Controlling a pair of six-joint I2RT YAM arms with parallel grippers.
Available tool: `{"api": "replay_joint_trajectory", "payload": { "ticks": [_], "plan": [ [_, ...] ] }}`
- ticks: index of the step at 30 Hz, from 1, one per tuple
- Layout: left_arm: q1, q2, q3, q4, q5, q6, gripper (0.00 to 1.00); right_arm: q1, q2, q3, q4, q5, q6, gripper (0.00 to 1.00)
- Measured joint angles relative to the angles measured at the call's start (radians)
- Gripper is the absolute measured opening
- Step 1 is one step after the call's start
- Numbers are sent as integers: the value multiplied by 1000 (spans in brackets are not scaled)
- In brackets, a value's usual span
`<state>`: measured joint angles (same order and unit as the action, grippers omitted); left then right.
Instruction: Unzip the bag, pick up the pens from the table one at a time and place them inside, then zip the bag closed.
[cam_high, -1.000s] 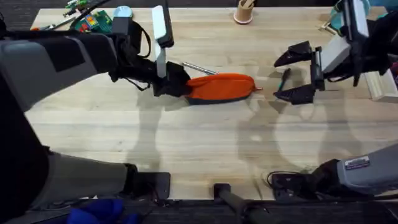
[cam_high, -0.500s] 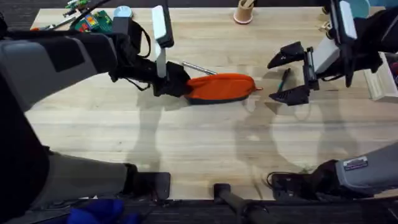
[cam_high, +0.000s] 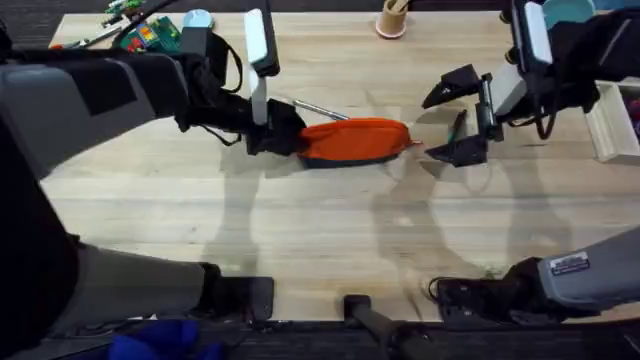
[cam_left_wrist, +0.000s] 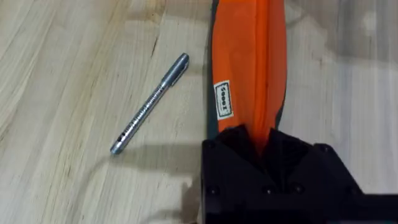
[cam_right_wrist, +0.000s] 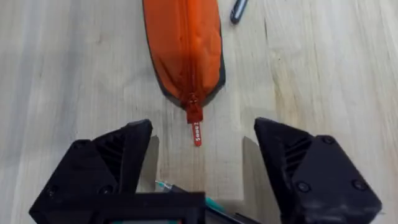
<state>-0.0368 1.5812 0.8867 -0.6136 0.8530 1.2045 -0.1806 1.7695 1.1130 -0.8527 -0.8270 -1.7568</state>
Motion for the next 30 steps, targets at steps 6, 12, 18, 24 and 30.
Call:
{"api": "replay_joint_trajectory", "payload": {
  "ticks": [6,12,18,24,30],
  "plan": [
    [0,0,0,0,0,0,43,13,0,0,30,18,47,995],
    [0,0,0,0,0,0,43,18,7,-6,92,20,90,996],
    [0,0,0,0,0,0,43,46,70,-11,121,20,111,996],
    [0,0,0,0,0,0,43,82,121,-13,148,20,130,995],
    [0,0,0,0,0,0,43,107,139,-13,163,20,134,995]
  ]
}}
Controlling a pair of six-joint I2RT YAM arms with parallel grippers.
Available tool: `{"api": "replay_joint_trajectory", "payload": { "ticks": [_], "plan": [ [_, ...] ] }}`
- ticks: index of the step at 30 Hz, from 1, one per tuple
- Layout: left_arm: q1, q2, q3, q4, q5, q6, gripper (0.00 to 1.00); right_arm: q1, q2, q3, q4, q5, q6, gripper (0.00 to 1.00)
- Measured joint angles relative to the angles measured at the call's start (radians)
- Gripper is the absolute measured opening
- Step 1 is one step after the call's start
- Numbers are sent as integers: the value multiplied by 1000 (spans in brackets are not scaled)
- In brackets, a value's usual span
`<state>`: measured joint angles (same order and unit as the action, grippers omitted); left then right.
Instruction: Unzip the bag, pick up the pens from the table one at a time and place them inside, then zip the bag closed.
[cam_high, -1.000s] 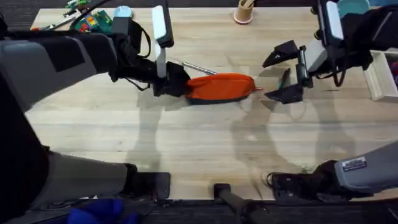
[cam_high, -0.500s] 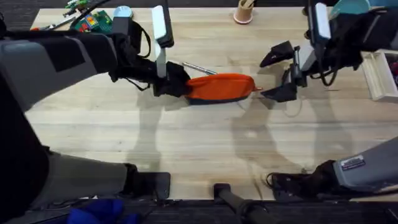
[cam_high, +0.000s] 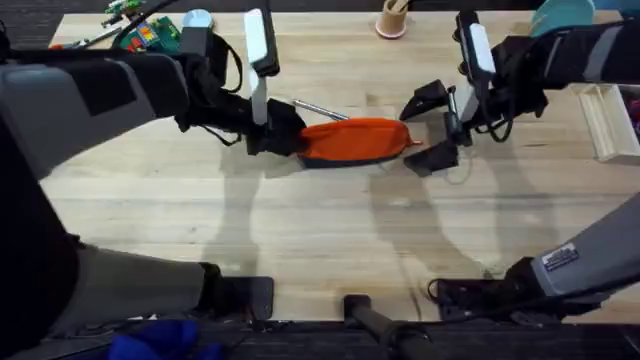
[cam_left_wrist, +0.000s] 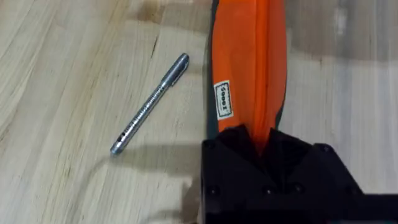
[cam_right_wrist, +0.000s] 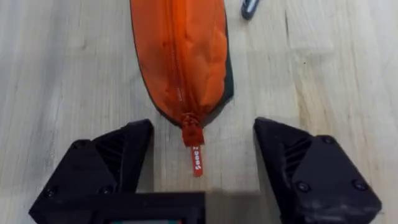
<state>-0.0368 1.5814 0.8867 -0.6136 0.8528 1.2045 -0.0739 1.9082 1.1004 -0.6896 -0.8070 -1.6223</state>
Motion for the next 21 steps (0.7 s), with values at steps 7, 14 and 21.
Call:
{"api": "replay_joint_trajectory", "payload": {
  "ticks": [7,14,21],
  "plan": [
    [0,0,0,0,0,0,43,0,6,0,5,0,3,873],
    [0,0,0,0,0,0,43,0,6,0,5,0,7,711],
    [0,0,0,0,0,0,43,0,6,0,6,5,7,241]
  ]
}}
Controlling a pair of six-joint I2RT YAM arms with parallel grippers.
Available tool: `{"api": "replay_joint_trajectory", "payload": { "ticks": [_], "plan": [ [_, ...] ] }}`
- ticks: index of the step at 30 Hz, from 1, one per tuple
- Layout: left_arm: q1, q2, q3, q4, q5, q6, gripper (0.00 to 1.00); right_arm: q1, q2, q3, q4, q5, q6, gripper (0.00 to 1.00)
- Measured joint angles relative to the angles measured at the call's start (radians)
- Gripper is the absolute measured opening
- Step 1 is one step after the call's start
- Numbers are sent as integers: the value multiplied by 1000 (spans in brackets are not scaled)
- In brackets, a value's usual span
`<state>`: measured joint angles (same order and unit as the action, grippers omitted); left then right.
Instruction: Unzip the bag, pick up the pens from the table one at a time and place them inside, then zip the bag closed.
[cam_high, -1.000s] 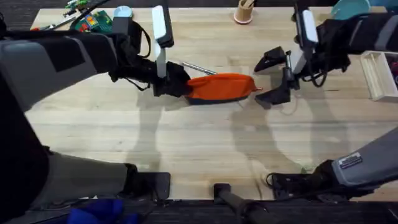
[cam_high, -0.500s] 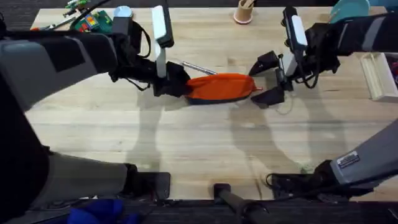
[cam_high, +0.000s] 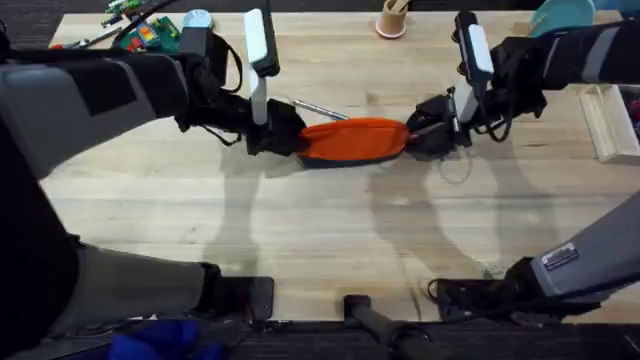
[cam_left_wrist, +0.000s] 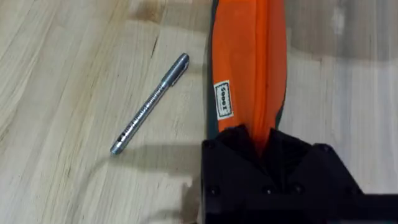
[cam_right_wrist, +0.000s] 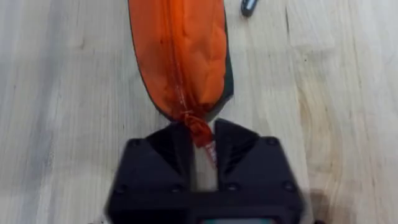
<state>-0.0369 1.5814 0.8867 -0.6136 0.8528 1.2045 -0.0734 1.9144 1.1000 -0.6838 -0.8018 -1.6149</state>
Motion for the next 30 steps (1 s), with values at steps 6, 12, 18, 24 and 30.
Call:
{"api": "replay_joint_trajectory", "payload": {
  "ticks": [6,12,18,24,30],
  "plan": [
    [0,0,0,0,0,0,42,0,0,0,1,2,3,33],
    [0,0,0,0,0,0,42,0,0,0,1,2,4,28],
    [0,0,0,0,0,0,42,-9,0,-1,0,1,4,29],
    [0,0,0,0,0,0,42,-29,0,-1,-10,-36,4,29],
    [0,0,0,0,0,0,42,-41,0,-1,-26,-59,4,28]
  ]
}}
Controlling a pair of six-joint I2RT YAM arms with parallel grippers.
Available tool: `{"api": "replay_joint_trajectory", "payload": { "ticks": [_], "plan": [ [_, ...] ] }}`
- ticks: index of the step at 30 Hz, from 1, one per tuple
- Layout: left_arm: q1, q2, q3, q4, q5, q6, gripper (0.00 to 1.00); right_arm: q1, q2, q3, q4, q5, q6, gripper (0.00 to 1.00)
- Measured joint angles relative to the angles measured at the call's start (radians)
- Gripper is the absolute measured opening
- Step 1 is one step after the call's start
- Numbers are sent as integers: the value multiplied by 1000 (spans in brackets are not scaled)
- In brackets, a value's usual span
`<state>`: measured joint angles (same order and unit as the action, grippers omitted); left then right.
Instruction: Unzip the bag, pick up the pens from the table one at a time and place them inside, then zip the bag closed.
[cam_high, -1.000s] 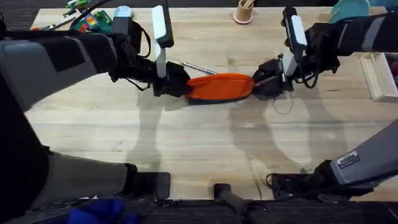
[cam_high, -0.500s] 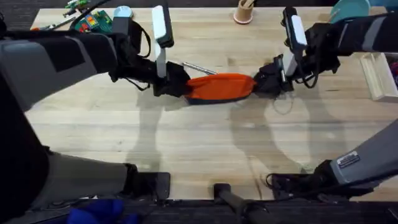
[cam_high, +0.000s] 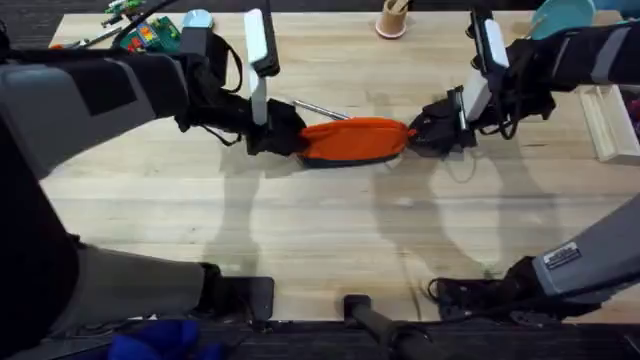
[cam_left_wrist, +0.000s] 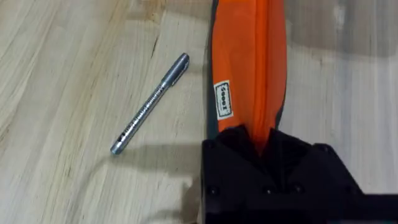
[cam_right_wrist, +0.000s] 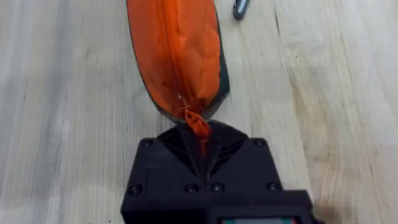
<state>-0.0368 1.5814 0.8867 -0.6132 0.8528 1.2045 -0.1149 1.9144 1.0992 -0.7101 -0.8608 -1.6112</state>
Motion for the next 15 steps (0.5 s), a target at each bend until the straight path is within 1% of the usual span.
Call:
{"api": "replay_joint_trajectory", "payload": {
  "ticks": [5,15],
  "plan": [
    [0,0,0,0,0,0,42,-1,-13,0,-2,0,0,29],
    [0,0,0,0,0,0,42,-1,-104,0,-29,0,19,29]
  ]
}}
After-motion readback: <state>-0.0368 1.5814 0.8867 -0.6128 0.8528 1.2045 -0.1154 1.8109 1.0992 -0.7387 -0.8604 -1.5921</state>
